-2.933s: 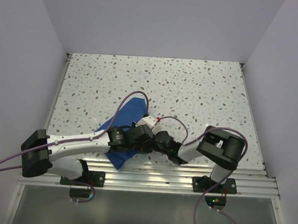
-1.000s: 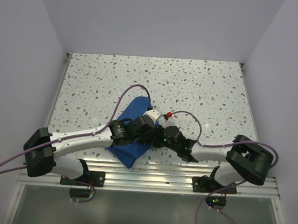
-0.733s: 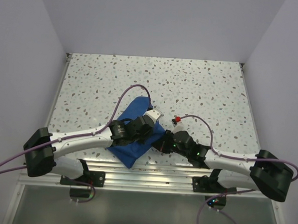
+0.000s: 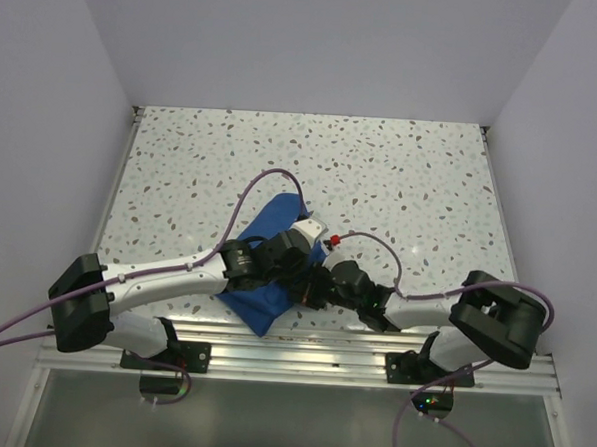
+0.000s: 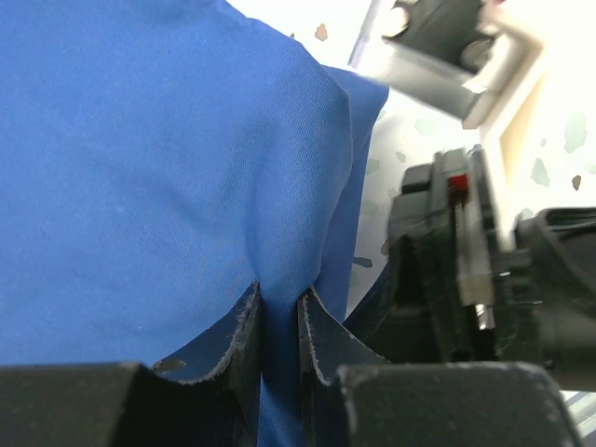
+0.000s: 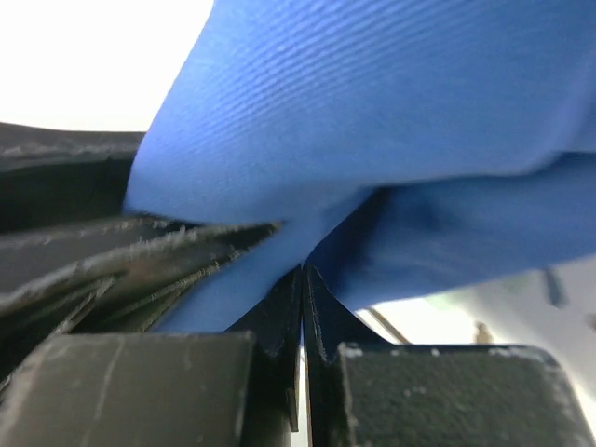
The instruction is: Prepare the surgical pack
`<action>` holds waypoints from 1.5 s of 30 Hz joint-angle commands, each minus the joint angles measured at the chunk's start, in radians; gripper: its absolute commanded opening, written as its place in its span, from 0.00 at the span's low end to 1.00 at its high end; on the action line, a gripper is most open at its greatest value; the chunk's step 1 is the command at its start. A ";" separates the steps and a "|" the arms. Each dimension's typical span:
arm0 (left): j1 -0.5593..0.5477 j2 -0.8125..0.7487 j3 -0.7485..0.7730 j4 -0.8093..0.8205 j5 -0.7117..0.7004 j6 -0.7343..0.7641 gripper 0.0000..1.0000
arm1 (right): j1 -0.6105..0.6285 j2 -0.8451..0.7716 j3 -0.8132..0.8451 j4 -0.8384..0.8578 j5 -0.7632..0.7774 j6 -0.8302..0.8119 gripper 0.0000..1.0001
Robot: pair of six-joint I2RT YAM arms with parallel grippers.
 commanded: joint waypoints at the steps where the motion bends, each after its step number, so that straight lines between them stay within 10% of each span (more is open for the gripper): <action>1: -0.008 -0.005 0.049 0.164 0.046 -0.020 0.00 | 0.020 0.061 0.032 0.251 -0.051 0.099 0.00; 12: -0.008 -0.021 0.022 0.162 0.046 -0.023 0.00 | 0.025 0.506 0.059 0.762 -0.100 0.268 0.00; 16: -0.008 -0.037 -0.001 0.152 0.022 -0.014 0.00 | 0.010 0.470 -0.036 0.713 -0.080 0.228 0.00; 35: -0.031 -0.074 -0.160 0.217 0.029 -0.017 0.00 | -0.049 -0.524 -0.123 -0.545 0.256 -0.181 0.00; 41: -0.100 -0.054 -0.200 0.242 -0.006 -0.058 0.00 | -0.190 -0.638 -0.021 -0.761 0.153 -0.336 0.00; 45: -0.138 -0.059 -0.238 0.248 -0.032 -0.107 0.20 | -0.205 -0.571 0.074 -0.811 0.117 -0.395 0.00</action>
